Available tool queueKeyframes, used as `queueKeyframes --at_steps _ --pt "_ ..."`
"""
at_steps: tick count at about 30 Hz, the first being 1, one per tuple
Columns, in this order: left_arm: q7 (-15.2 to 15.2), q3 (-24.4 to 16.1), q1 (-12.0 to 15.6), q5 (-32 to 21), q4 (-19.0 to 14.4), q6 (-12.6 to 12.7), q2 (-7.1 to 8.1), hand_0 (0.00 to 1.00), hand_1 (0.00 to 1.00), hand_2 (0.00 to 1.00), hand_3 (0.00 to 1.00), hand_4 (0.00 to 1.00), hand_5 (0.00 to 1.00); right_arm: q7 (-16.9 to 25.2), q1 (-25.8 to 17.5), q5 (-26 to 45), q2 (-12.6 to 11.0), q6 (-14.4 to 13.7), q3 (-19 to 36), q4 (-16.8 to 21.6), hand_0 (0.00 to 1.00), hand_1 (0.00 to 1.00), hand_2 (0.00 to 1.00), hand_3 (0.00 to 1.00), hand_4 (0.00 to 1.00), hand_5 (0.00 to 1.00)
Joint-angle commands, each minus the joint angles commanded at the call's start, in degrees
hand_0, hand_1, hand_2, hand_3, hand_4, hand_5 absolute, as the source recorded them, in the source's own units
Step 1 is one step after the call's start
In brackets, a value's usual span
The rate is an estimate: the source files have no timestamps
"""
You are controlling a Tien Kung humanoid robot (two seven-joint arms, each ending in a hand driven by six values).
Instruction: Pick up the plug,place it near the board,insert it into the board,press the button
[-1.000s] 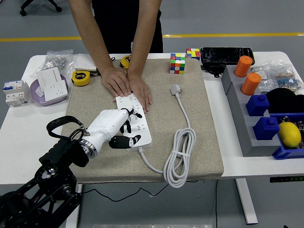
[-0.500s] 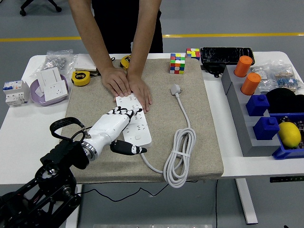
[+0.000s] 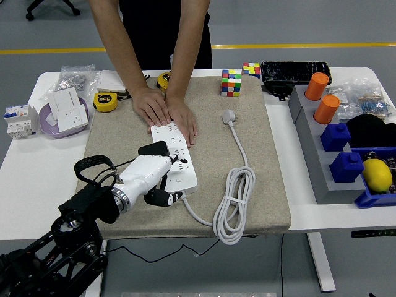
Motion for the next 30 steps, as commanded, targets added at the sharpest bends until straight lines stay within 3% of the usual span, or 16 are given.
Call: queueKeyframes --at_steps 12,30 --pt "-0.4 0.5 -1.0 0.0 5.0 0.7 -0.87 0.190 0.029 0.157 0.771 0.561 0.002 0.0 0.1 -0.1 0.0 0.0 0.1 0.0 0.956 0.894 0.848 0.869 0.998 0.950" --pt "-0.3 0.5 -0.4 0.0 3.5 -0.4 -0.29 0.188 0.028 0.157 0.735 0.559 0.002 0.0 -0.1 -0.1 -0.1 0.0 -0.2 0.0 0.955 0.893 0.848 0.869 0.998 0.949"
